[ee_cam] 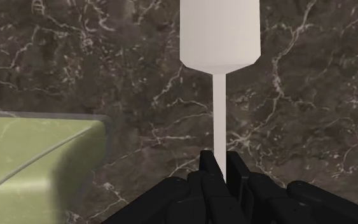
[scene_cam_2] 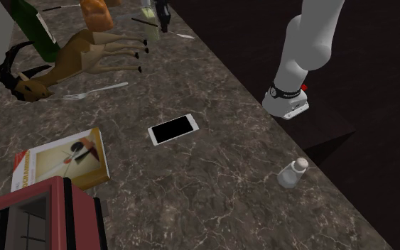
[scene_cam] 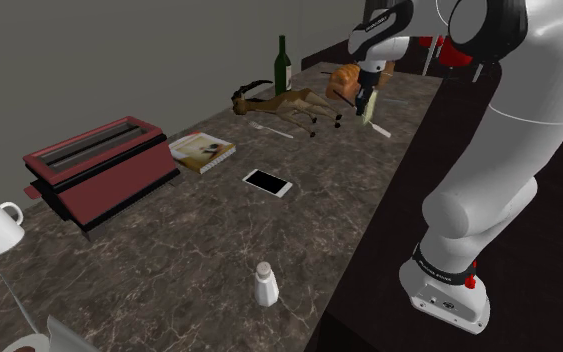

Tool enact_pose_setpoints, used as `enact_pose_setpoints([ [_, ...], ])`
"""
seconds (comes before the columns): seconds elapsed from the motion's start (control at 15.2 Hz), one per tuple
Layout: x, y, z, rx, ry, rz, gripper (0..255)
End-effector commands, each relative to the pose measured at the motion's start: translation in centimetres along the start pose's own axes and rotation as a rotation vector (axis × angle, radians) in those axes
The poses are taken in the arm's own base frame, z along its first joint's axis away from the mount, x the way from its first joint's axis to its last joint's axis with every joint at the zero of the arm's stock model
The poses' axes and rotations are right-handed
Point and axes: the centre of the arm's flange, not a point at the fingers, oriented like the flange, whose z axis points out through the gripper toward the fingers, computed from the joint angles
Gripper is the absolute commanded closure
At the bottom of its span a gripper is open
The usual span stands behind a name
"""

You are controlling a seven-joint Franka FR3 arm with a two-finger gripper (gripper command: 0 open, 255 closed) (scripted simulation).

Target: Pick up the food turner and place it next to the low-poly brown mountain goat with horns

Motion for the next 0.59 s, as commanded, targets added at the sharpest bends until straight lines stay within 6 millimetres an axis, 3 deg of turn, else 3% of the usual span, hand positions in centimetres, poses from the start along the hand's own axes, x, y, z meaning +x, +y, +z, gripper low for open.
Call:
enact_pose_setpoints([
  [0.0, -0.1, 0.1, 1.0, 0.000, 0.000, 0.000, 255],
  [0.53, -0.4, 0.1, 5.2, 0.000, 0.000, 0.000, 255],
])
